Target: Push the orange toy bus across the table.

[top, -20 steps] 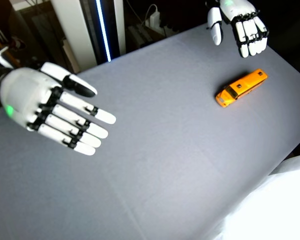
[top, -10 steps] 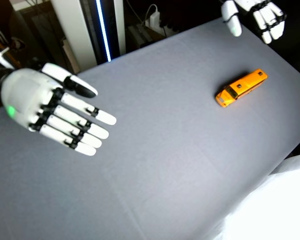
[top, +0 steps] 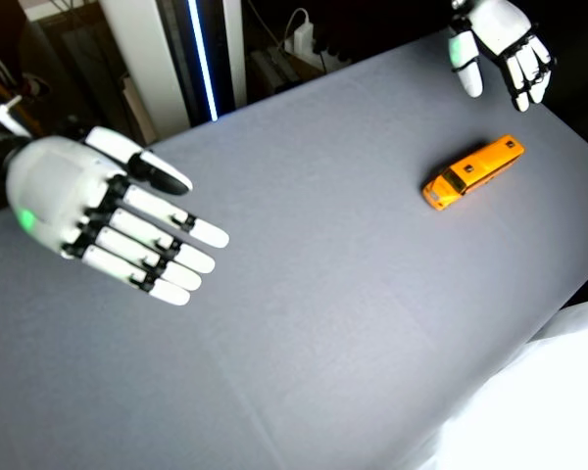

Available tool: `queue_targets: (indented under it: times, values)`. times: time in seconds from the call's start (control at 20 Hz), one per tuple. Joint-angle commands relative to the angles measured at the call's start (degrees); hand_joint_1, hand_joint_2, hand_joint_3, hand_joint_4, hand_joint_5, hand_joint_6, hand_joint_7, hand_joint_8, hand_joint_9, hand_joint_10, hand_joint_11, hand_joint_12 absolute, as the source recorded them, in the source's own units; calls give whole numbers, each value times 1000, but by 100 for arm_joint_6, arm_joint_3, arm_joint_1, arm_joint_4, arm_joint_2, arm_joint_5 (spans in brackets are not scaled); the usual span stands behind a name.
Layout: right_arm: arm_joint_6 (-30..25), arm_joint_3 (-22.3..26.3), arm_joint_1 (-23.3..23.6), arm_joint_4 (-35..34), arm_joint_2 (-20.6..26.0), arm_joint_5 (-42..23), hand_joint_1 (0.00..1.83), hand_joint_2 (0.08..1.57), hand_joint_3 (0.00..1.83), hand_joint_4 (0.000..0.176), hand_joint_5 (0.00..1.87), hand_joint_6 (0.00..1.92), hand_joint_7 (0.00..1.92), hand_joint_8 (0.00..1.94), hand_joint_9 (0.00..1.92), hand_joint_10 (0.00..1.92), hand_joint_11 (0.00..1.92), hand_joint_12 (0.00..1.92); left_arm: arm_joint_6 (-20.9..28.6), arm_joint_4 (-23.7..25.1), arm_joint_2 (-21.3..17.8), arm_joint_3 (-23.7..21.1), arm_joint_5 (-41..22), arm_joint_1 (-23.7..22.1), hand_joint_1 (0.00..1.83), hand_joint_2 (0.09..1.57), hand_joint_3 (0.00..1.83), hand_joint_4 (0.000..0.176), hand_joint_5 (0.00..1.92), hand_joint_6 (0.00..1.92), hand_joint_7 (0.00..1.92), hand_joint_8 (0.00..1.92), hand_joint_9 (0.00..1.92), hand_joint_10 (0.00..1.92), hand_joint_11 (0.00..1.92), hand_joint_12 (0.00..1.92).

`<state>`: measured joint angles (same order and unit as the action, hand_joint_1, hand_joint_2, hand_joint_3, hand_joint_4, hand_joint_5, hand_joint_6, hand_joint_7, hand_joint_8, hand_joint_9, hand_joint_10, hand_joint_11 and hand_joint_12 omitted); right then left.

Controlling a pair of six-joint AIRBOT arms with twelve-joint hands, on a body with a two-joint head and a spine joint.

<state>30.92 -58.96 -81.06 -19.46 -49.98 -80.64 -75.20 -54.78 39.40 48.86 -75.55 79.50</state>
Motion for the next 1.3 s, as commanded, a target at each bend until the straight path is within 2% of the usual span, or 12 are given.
queue_targets:
  times: [0.0, 0.05, 0.15, 0.2, 0.5, 0.55, 0.6, 0.8, 0.9, 1.05, 1.2, 1.25]
  values:
    - [-37, -49, 16, -66, 5, -660, 332, 1382, 0, 37, 249, 4, 191, 3, 203, 6, 203, 68, -16, 95, 13, 43, -521, -37, 4, 1423, 12, 6, 349, 5, 222, 0, 265, 0, 71, 568]
    - [-37, -54, 16, -65, -1, -640, 325, 1378, 0, 42, 252, 4, 191, 3, 199, 3, 190, 61, 14, 99, 39, 112, -419, -59, 0, 1420, 9, 5, 366, 11, 227, 2, 256, 0, 56, 561]
    - [-37, -61, 21, -52, -9, -628, 342, 1381, 0, 32, 268, 7, 208, 6, 203, 2, 192, 60, 62, 115, 73, 193, -311, -120, 0, 1403, 1, 0, 377, 1, 236, 0, 269, 0, 104, 534]
    - [-37, -62, 26, -38, -15, -620, 338, 1386, 2, 44, 273, 7, 214, 7, 213, 5, 206, 66, 65, 117, 92, 236, -250, -174, 0, 1407, 2, 0, 381, 1, 240, 1, 249, 0, 83, 515]
    - [-45, -77, 50, -6, -38, -570, 312, 1385, 1, 46, 291, 4, 213, 1, 186, 0, 178, 54, 65, 193, 224, 487, 167, -422, 0, 1434, 2, 0, 406, 1, 259, 1, 296, 3, 138, 473]
    - [-57, -78, 50, -4, -39, -570, 285, 1386, 1, 55, 287, 1, 210, 0, 179, 0, 172, 51, 64, 214, 252, 537, 243, -491, 0, 1429, 0, 0, 410, 1, 265, 2, 309, 5, 147, 465]
    - [-61, -79, 50, -3, -40, -570, 284, 1390, 4, 45, 288, 1, 208, 0, 173, 0, 163, 48, 63, 231, 268, 571, 297, -537, 0, 1424, 0, 0, 413, 2, 270, 4, 310, 4, 148, 462]
    - [-88, -90, 50, 12, -48, -566, 267, 1398, 3, 41, 305, 4, 212, 1, 166, 0, 155, 45, 63, 287, 298, 705, 549, -689, 0, 1374, 0, 0, 433, 9, 284, 7, 312, 4, 165, 464]
    - [-91, -91, 50, 22, -57, -554, 259, 1398, 3, 29, 317, 7, 209, 1, 170, 2, 170, 52, 63, 278, 310, 763, 658, -724, 0, 1368, 0, 0, 451, 14, 292, 9, 322, 7, 181, 472]
    - [-100, -91, 50, 22, -60, -549, 300, 1404, 1, 34, 329, 5, 206, 0, 179, 3, 180, 60, 63, 267, 323, 793, 734, -747, 0, 1349, 0, 0, 463, 14, 301, 9, 327, 7, 194, 480]
    - [-101, -93, 57, 25, -62, -549, 307, 1404, 0, 28, 335, 3, 197, 1, 176, 4, 185, 66, 63, 356, 347, 793, 778, -777, 0, 1355, 0, 0, 467, 11, 300, 6, 325, 5, 179, 478]
    - [-101, -93, 58, 25, -62, -549, 298, 1403, 0, 26, 337, 3, 201, 2, 182, 5, 195, 72, 63, 405, 364, 791, 802, -802, 0, 1346, 3, 0, 466, 1, 295, 1, 324, 1, 130, 572]
